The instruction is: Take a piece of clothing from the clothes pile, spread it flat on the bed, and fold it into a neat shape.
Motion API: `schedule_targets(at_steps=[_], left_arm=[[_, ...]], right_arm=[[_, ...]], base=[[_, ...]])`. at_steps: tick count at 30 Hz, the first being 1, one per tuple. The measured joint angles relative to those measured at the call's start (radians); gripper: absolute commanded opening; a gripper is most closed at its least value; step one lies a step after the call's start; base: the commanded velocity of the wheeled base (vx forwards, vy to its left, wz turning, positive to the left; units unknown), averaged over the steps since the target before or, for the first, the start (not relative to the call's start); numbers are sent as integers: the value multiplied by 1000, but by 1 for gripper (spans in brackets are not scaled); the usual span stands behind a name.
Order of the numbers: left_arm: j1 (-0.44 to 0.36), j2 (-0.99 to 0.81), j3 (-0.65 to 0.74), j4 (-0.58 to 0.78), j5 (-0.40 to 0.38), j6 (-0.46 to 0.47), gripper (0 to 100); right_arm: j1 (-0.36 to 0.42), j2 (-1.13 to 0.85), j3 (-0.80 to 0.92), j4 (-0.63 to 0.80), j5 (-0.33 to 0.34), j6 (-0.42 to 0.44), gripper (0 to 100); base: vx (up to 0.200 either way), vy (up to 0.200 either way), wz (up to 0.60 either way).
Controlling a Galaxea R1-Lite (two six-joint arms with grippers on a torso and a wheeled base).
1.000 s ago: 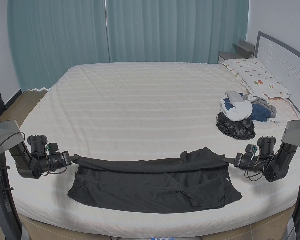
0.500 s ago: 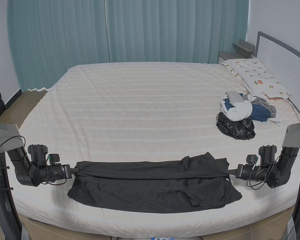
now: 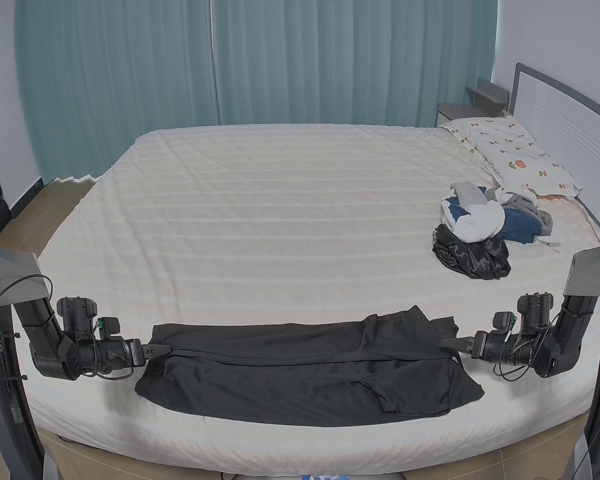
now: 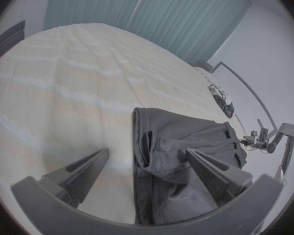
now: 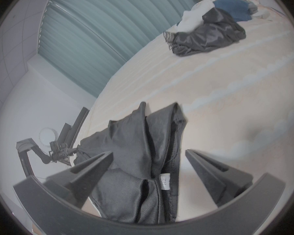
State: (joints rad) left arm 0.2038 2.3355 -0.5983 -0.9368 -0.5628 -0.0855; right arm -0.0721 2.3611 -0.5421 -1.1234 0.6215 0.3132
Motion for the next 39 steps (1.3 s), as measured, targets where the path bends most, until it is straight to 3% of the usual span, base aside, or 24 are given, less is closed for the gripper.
schedule_targets(at_steps=[7,10,13,18,22,30,39], left_arm=[[23,-34,53,-18,-1,-13,100],[32,-61,62,-19,0,-64,100],[30,-94,55,-17,9,-193,100],[-5,-146,-16,17,67,-493,100],[-49,-156,-137,110,113,-599,100],[-129,-107,-297,350,183,-600,100],[-139,-65,-327,366,246,-560,100]], right_arm=[[-41,-58,3,-15,7,84,100],[-50,-81,-5,-15,4,139,100],[-49,-97,-22,-8,-5,177,100],[-31,-99,-79,17,-34,253,100],[-17,-76,-152,29,-51,344,100],[1,1,-250,39,-66,433,100],[12,34,-245,26,-73,440,100]], base=[[0,0,0],[0,0,0],[0,0,0],[0,0,0],[0,0,0],[0,0,0],[0,0,0]])
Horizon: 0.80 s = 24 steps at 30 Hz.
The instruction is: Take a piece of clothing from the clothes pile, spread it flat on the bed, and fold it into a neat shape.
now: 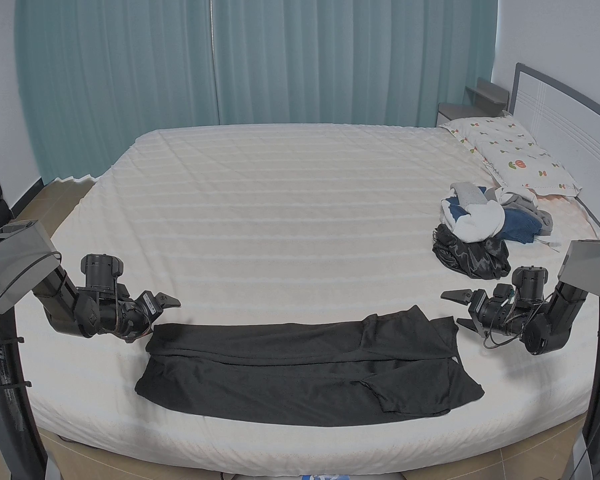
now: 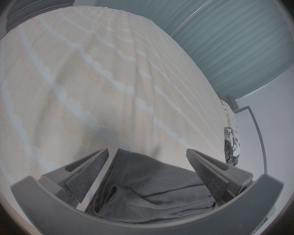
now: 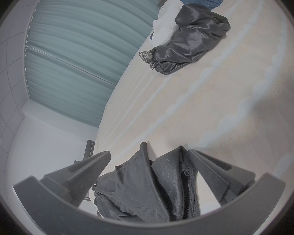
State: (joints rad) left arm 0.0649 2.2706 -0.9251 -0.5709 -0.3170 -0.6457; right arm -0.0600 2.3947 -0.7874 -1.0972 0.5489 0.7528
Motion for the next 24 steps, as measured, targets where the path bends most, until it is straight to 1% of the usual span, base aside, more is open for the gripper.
schedule_targets(at_steps=[4,5,7,10,18,19,24], left_arm=[[0,6,1,1,2,0,100],[0,8,2,1,4,0,0],[-1,10,4,2,9,0,0],[-4,12,5,1,38,0,0],[-7,20,7,-3,60,-1,0],[-7,20,8,-3,67,-2,0],[-7,23,9,-3,93,-11,0]], right_arm=[[1,4,2,-1,0,0,100],[2,5,2,-1,-1,0,100],[3,7,3,-1,-1,-1,100],[4,11,1,-1,-3,-1,100],[9,30,-10,3,-25,-5,100],[12,32,-11,3,-26,-5,0],[33,48,-20,1,-46,-11,0]], base=[[0,0,0],[0,0,0],[0,0,0],[0,0,0],[0,0,0],[0,0,0],[0,0,0]])
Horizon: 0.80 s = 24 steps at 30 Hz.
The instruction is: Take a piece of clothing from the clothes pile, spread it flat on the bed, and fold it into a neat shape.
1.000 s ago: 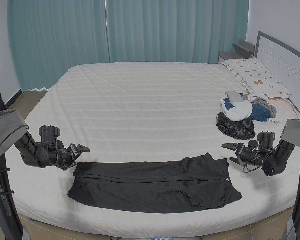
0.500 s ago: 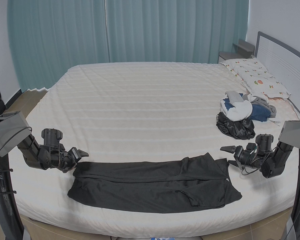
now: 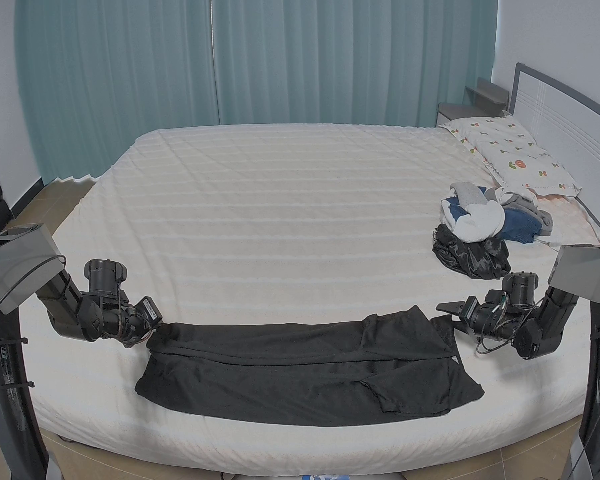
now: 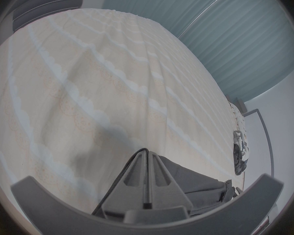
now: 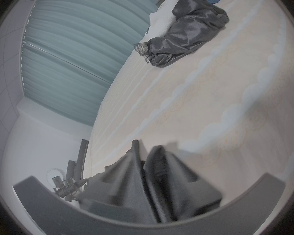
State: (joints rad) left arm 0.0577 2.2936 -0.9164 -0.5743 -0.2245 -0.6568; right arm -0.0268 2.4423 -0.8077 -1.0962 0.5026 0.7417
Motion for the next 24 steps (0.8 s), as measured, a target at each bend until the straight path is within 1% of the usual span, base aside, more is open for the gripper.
schedule_targets(at_steps=[4,10,13,24], left_arm=[[3,1,0,-1,3,-28,0],[11,1,1,-45,5,-76,0],[13,1,2,-57,15,-87,0],[14,15,3,-97,46,-91,0]], right_arm=[[4,11,-13,-1,-49,-2,0],[0,21,-27,-30,-61,2,0],[-10,23,-34,-41,-81,4,0],[-32,32,-65,-49,-119,9,0]], base=[[0,0,0],[0,0,0],[0,0,0],[0,0,0]])
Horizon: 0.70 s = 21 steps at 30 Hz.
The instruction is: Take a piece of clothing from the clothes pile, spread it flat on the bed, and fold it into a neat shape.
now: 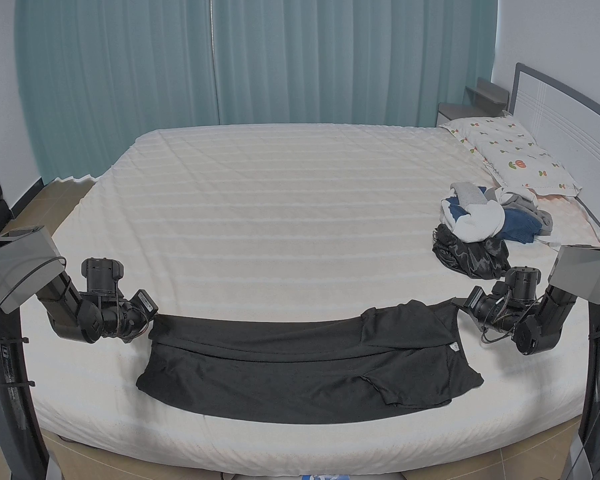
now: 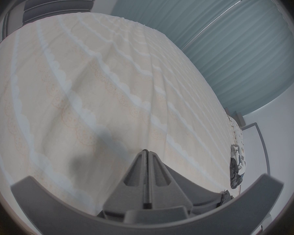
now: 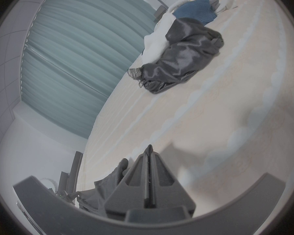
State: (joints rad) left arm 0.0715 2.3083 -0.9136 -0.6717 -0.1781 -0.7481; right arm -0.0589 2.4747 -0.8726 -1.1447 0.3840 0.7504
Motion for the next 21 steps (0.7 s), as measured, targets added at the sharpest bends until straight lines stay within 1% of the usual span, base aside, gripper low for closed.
schedule_targets(at_steps=[6,16,17,18,19,21], left_arm=[[0,4,0,-5,2,-1,0],[-3,14,13,-71,8,0,0],[-4,17,13,-71,9,0,100],[-4,18,13,-72,9,0,100],[-4,20,13,-72,10,0,100],[-4,22,13,-73,10,1,100]], right_arm=[[-13,10,-17,-2,-13,1,0],[-17,21,-35,-2,-14,1,0],[-18,21,-36,-2,-14,1,0],[-18,22,-36,-2,-14,1,0],[-18,23,-36,-2,-14,0,100],[-17,27,-36,-2,-16,0,100]], base=[[0,0,0],[0,0,0],[0,0,0],[0,0,0],[0,0,0],[0,0,0]])
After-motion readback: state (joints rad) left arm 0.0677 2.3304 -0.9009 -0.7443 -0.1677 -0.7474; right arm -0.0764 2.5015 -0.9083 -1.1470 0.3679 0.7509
